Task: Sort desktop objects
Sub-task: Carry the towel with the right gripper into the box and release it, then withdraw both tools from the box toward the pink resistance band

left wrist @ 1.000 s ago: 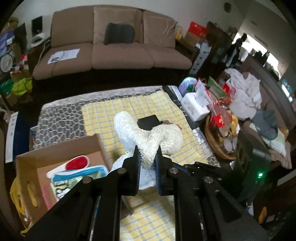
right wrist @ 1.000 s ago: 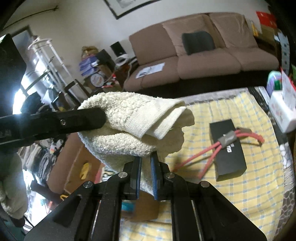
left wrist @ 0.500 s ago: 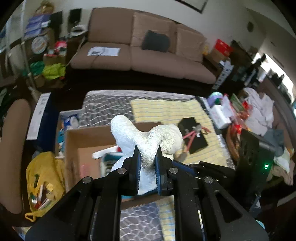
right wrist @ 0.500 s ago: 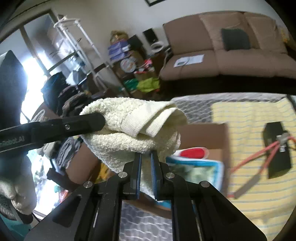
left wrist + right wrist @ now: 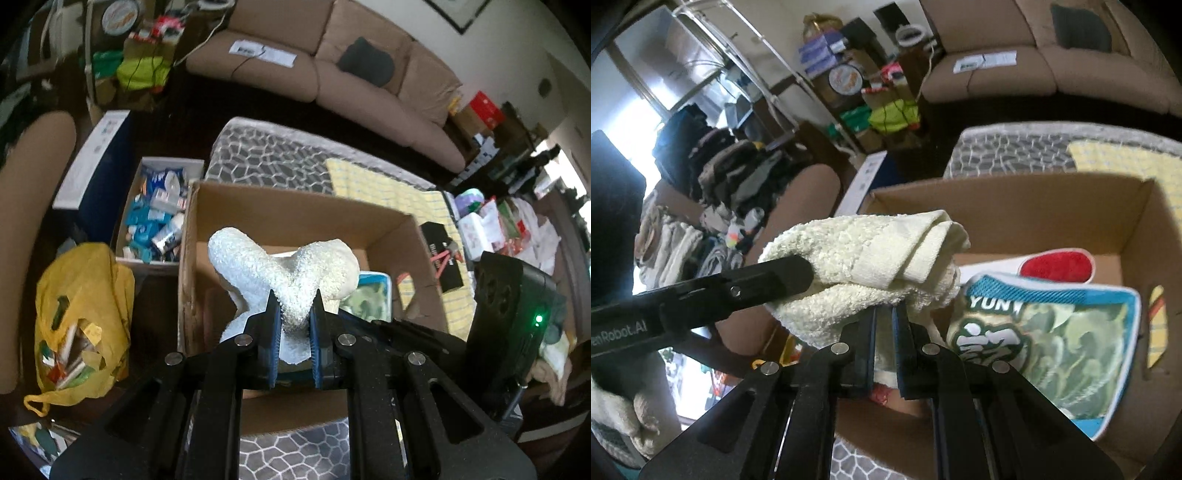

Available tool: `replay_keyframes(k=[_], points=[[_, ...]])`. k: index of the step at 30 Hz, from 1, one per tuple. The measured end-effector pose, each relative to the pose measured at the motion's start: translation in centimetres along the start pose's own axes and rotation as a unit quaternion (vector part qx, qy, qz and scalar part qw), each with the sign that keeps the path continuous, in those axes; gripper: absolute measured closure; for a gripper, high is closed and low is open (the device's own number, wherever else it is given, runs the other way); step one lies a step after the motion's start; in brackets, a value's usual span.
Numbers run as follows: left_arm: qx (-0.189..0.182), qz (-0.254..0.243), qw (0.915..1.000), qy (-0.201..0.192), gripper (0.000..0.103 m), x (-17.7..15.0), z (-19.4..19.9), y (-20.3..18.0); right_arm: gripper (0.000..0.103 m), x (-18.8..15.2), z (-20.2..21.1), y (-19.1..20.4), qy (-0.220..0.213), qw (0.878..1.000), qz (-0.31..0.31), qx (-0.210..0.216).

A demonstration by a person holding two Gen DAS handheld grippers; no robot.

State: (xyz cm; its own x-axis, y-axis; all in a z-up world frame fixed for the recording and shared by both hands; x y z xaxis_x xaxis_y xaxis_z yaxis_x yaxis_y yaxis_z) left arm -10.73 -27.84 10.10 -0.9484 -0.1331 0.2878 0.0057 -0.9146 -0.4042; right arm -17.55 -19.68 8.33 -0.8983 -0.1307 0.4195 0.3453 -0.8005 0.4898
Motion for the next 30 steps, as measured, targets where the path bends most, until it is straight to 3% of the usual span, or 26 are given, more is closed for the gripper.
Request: replay_keyframes(k=[8, 12, 13, 15, 16, 20, 25, 27, 30], points=[[0.007, 0.015, 0.9995, 0.028, 0.09, -0.3, -3.9, 2.5, 0.094, -1.3, -4.8, -1.2, 0.047, 0.999, -0.02, 0.01], [0.018, 0.014, 0.9991, 0.035, 0.087, -0.3, -4.9, 2.8, 0.093, -1.6, -5.8, -1.6, 0.06, 0.998, -0.014, -0.009], [0.024, 0.015, 0.9991, 0.033, 0.085, -0.3, -4.9, 2.9, 0.088, -1.5, -5.8, -1.7, 0.06, 0.998, -0.014, -0.013], [0.026, 0.019, 0.9991, 0.029, 0.068, -0.2, -4.8, 2.9, 0.064, -1.4, -5.9, -2.0, 0.066, 0.997, -0.021, -0.021], [0.025, 0.021, 0.999, 0.03, 0.064, -0.2, -4.7, 3.0, 0.046, -1.4, -5.7, -2.1, 0.066, 0.997, -0.024, -0.024], [0.018, 0.027, 0.9992, 0.023, 0.048, 0.1, -3.8, 2.8, 0.044, -1.1, -4.3, -2.2, 0.052, 0.998, -0.016, -0.034], [0.013, 0.023, 0.9995, 0.015, 0.038, -0.3, -2.7, 1.8, 0.043, -1.0, -2.6, -2.2, 0.04, 0.998, -0.013, -0.041], [0.016, 0.02, 0.9996, 0.011, 0.033, -0.7, -2.1, 1.3, 0.04, -1.1, -1.7, -2.1, 0.035, 0.998, -0.009, -0.047], [0.019, 0.018, 0.9997, 0.002, 0.022, -1.2, -1.4, 0.8, 0.027, -1.5, -0.2, -2.1, 0.028, 0.998, 0.002, -0.064]])
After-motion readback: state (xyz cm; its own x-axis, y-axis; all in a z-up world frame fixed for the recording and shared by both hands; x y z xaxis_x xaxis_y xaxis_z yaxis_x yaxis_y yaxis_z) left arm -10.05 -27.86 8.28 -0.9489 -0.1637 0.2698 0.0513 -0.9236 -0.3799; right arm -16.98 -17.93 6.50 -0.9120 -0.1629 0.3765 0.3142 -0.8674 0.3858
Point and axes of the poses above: each gripper's, at about its wrist camera, not at the fingertips, and z roughly against the way its jaws point, y to its left, x to its top, the point moved 6 cm from there along -z, roughly the way its jaws point, and after that the axes turned 8 degrees about y, right-handed, at the moved point
